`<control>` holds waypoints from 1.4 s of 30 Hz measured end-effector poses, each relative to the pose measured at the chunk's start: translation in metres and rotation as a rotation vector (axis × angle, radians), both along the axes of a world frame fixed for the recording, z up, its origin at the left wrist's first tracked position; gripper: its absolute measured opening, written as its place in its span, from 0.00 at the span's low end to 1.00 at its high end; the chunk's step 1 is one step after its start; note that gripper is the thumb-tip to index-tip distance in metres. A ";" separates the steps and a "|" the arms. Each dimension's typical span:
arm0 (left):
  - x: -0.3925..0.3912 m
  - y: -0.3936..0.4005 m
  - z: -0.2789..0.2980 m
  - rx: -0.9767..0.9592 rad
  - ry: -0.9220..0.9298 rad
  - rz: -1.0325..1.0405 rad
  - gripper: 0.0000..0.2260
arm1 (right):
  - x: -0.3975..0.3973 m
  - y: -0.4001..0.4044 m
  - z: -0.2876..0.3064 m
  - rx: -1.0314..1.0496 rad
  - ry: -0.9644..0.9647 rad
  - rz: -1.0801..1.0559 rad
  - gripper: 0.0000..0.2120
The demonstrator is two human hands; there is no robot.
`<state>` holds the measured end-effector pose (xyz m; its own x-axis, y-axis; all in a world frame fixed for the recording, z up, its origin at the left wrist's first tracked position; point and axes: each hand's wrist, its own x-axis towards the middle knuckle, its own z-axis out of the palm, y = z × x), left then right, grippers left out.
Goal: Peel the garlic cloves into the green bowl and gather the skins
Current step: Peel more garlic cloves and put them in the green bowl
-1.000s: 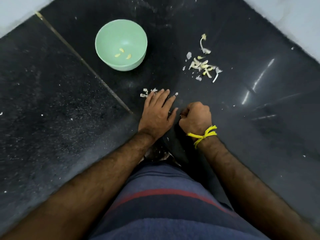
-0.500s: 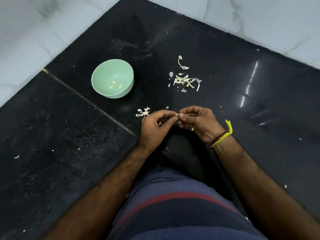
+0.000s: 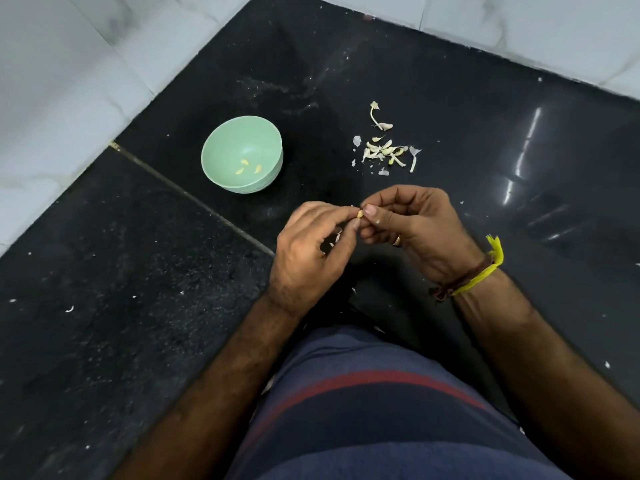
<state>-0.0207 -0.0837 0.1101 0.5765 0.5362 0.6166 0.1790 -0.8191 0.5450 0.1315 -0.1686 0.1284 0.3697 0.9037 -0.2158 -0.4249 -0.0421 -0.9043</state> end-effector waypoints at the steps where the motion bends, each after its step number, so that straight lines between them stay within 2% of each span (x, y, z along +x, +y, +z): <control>1: -0.001 0.000 0.001 0.018 -0.009 0.010 0.05 | -0.001 0.001 0.003 -0.001 -0.004 0.002 0.09; 7: -0.004 -0.002 0.000 0.104 -0.022 0.106 0.05 | -0.007 0.004 0.011 0.016 -0.104 0.026 0.04; 15: -0.001 -0.011 0.010 -0.007 -0.064 0.167 0.04 | -0.010 0.004 0.014 0.017 -0.036 0.068 0.07; 18: -0.001 -0.012 0.016 -0.106 -0.070 0.173 0.03 | -0.008 0.007 0.015 0.033 -0.018 0.102 0.07; 22: 0.001 -0.018 0.026 -0.518 -0.120 0.163 0.03 | -0.006 0.008 0.016 0.036 0.057 0.136 0.08; 24: 0.002 -0.020 0.030 -0.633 -0.156 0.156 0.04 | -0.007 0.007 0.016 0.033 0.091 0.128 0.08; 31: -0.001 -0.021 0.034 -0.690 -0.188 0.086 0.04 | -0.009 0.006 0.014 0.057 0.088 0.102 0.07; 38: 0.000 -0.023 0.038 -0.713 -0.211 0.001 0.03 | -0.007 0.004 0.017 0.050 0.128 0.178 0.06; 42: 0.002 -0.024 0.035 -0.764 -0.215 0.021 0.04 | -0.011 0.006 0.015 0.041 0.176 0.189 0.05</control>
<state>-0.0190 -0.1081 0.1453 0.4714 0.8653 0.1705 0.0173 -0.2024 0.9792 0.1206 -0.1627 0.1433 0.1536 0.9626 -0.2233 -0.5641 -0.1001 -0.8196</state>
